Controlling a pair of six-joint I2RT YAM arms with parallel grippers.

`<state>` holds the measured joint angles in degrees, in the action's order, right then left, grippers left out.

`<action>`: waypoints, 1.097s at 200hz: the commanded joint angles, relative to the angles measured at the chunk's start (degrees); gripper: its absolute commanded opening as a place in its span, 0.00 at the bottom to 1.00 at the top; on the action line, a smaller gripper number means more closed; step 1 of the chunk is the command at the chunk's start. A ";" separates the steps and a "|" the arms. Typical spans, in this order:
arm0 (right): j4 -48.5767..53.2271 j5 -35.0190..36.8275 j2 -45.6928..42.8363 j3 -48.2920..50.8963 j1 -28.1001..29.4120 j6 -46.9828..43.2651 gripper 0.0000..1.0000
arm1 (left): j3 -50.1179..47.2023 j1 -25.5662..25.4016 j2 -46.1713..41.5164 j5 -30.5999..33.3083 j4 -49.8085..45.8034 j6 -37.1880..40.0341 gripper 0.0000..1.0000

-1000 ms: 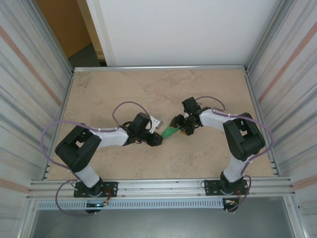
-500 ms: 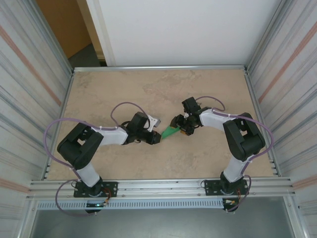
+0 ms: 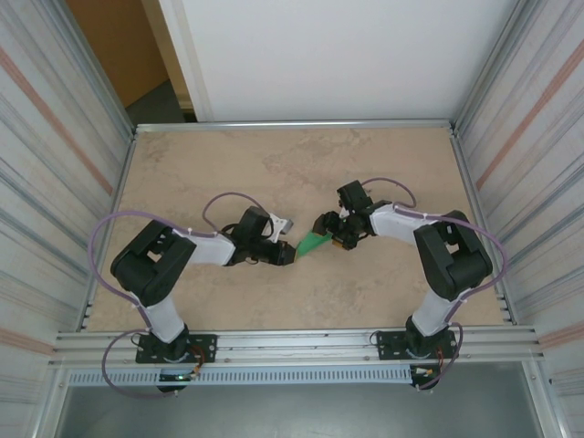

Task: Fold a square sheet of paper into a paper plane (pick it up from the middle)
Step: Fold the wing for the fifth time at the center of the table.

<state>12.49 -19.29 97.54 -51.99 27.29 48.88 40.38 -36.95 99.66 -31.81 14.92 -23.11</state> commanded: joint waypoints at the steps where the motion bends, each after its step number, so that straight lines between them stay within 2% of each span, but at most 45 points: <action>1: -3.48 -0.55 -4.11 2.87 -0.98 -2.46 0.69 | -0.22 1.03 0.85 -3.46 -0.05 -2.42 0.13; 55: -6.76 -1.93 -12.96 7.81 -3.32 -7.76 0.69 | 1.81 2.67 2.65 -8.97 -1.26 -7.11 0.10; 83: -8.62 -5.77 -14.36 8.71 -2.14 -9.25 0.67 | 3.11 2.78 3.22 -9.98 -3.13 -7.94 0.10; 105: -8.47 -6.09 -12.99 7.17 1.10 -9.91 0.61 | 3.64 2.80 3.38 -10.12 -4.04 -8.00 0.09; 155: -12.47 -8.39 -7.27 4.25 4.78 -7.25 0.38 | 4.01 2.85 4.48 -10.11 -4.74 -8.53 0.09; 219: -12.40 -9.01 -0.60 0.50 4.74 -7.67 0.30 | 3.99 3.11 5.43 -11.24 -4.10 -9.33 0.09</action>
<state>0.38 -27.14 94.52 -49.21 31.92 41.50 43.55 -34.44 103.94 -41.36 11.84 -31.77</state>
